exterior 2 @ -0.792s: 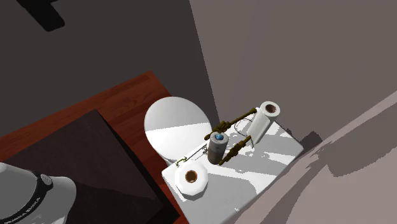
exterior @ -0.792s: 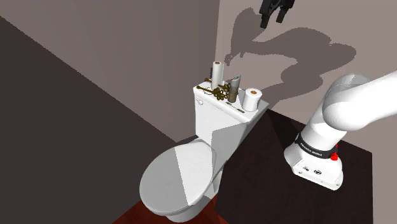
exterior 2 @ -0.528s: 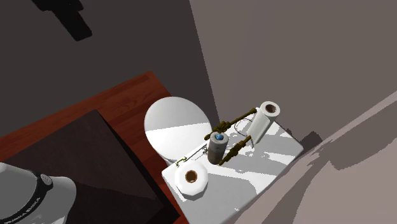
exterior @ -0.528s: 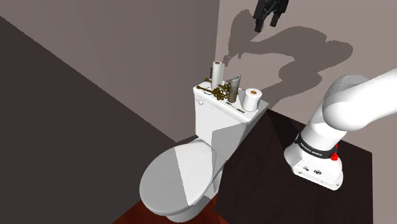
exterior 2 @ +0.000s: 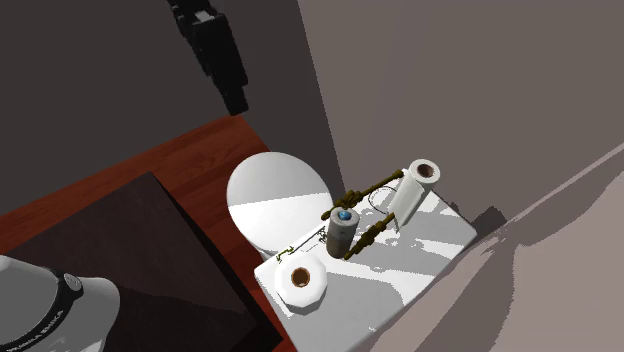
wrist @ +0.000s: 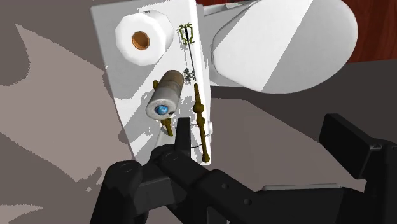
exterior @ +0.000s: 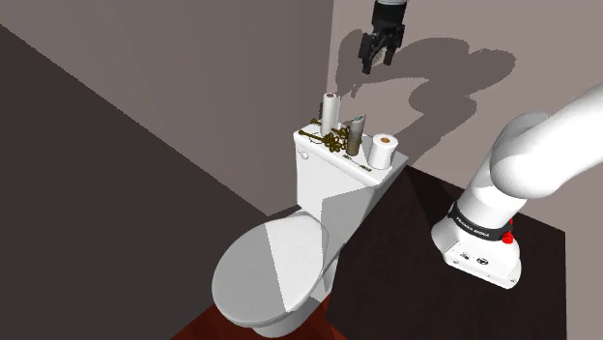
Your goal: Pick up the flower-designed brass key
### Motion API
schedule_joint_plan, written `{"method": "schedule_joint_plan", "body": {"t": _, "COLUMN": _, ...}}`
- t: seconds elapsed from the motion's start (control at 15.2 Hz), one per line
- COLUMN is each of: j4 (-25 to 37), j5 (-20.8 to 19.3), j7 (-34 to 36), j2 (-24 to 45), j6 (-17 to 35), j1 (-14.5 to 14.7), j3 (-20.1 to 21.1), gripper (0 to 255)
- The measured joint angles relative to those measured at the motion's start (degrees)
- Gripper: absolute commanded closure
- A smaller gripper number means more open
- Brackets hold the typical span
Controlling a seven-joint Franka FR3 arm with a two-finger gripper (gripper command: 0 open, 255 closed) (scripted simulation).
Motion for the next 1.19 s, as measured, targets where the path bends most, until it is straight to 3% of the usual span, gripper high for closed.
{"method": "schedule_joint_plan", "body": {"t": 0.66, "j4": 5.3, "j5": 1.4, "j7": -5.0, "j2": 20.0, "j6": 11.0, "j1": 0.1, "j3": -3.9, "gripper": 0}}
{"method": "schedule_joint_plan", "body": {"t": 1.19, "j4": 14.8, "j5": 5.2, "j7": -9.4, "j2": 39.0, "j6": 17.1, "j1": -0.6, "j3": -4.9, "gripper": 0}}
